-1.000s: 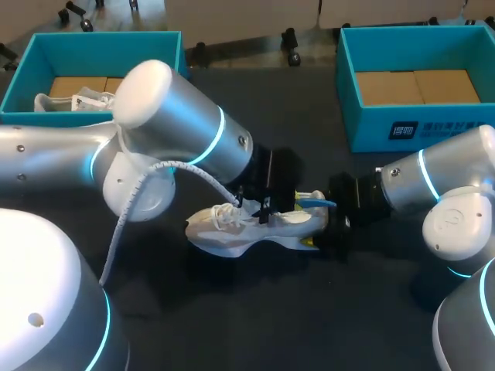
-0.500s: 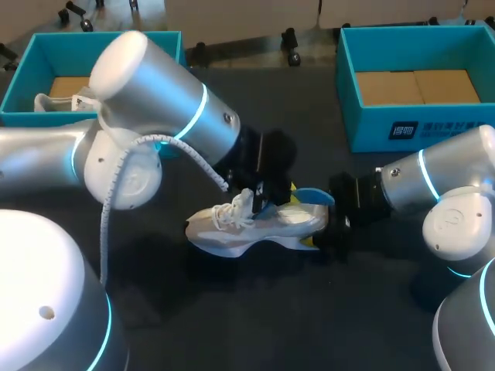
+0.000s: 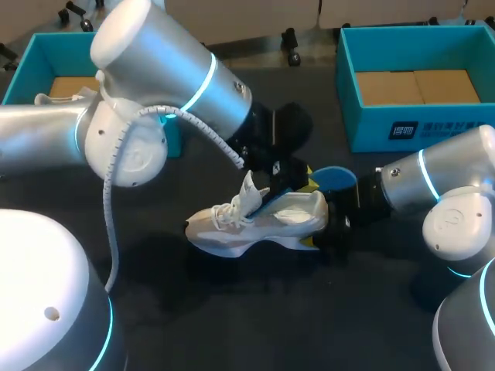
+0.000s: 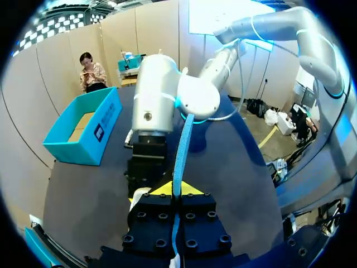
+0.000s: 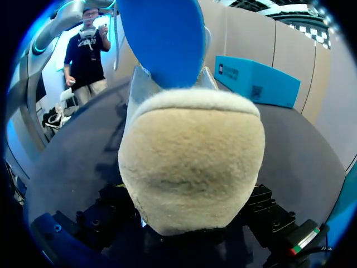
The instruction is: Take the shoe out of the shoebox, open the shoe tongue, remove and reinsert the insole, then place the shoe into the shoebox
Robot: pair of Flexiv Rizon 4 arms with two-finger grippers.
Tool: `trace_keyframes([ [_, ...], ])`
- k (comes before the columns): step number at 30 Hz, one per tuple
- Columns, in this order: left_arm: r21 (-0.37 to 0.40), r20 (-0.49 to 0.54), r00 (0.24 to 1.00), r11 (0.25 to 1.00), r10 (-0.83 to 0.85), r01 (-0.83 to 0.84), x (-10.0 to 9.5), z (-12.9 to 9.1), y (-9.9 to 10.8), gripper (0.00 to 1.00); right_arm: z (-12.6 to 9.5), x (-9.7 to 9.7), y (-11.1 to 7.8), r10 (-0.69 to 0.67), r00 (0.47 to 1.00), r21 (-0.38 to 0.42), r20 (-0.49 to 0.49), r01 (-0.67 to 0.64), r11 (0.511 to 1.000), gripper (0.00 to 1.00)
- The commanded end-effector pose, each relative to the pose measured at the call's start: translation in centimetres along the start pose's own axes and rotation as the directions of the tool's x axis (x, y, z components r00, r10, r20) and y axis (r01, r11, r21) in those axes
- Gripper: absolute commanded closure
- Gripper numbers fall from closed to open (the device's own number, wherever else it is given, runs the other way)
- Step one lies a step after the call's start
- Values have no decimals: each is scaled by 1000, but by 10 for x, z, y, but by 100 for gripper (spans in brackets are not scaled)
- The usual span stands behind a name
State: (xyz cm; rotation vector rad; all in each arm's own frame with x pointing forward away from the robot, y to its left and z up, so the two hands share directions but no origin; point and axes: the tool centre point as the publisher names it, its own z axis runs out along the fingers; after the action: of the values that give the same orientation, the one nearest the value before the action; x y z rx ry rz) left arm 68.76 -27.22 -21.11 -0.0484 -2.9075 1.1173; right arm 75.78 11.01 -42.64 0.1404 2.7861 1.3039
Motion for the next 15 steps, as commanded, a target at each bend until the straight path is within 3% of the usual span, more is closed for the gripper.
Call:
trace_keyframes([
  [1,2,-16,1000,1000,-20,20,5,-10,-11,100,3,1,0,0,1000,2,2,0,1000,100],
  [15,32,-87,988,991,-127,130,16,-44,-54,100,3,1,0,0,1000,2,2,0,1000,100],
])
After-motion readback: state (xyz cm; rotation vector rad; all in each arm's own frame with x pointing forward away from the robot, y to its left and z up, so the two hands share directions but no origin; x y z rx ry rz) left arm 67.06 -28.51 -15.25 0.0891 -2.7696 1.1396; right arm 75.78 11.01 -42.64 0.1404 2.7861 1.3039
